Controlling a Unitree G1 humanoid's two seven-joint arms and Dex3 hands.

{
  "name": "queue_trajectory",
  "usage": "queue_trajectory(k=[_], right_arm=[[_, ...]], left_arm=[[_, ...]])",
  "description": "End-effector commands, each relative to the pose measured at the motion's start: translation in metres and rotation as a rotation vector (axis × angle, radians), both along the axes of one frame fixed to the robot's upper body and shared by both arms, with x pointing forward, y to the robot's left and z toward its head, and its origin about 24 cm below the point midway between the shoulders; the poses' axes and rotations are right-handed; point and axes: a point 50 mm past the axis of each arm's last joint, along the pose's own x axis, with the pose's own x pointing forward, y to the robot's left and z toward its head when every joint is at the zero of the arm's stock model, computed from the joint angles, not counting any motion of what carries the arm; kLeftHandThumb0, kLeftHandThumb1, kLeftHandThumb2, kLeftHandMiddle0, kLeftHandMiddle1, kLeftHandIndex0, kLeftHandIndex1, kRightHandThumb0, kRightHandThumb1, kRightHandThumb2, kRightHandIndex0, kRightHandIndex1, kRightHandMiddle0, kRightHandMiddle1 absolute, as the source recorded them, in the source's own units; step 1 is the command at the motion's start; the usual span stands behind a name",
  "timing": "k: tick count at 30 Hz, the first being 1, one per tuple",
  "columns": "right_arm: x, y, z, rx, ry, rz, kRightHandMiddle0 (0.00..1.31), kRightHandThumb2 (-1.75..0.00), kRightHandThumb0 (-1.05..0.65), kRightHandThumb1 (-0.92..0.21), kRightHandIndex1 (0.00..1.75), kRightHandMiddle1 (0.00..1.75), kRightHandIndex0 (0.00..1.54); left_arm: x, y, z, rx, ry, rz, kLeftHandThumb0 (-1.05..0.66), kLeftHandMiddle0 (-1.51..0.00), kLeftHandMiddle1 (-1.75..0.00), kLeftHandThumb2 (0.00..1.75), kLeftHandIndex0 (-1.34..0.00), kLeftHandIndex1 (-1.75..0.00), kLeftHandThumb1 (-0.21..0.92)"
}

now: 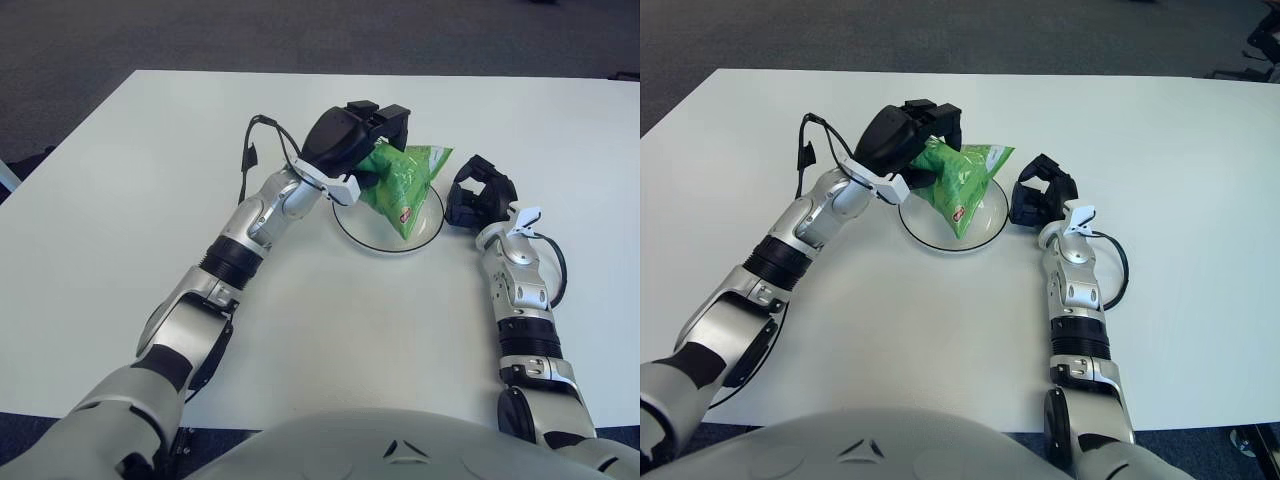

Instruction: Put the snack into the plate.

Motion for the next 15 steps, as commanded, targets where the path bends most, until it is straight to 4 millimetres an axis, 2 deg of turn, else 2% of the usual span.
queue_trajectory(k=[1,15], right_arm=[[-0.0193,0.0001,-0.0382,0.037,0.157,-0.018,0.73,-1.48,-0.54,-0.18,1.75,1.75,1.34],[-0.0199,0.0023,-0.0372,0.046,0.156,-0.014,0.72,-1.48,-0.53,-0.19,1.75,1.75,1.34]], left_arm=[[0.0008,-0.0009,0.0027,0.002,0.011,-0.019,0.0,-0.93,-1.67,1.75,-0.69,-1.75,-0.08],[-0.0005,-0.0029,-0.0056,0.012,0.042,-0.045,0.0,-0.93,-1.67,1.75,-0.69,-1.75,-0.08]])
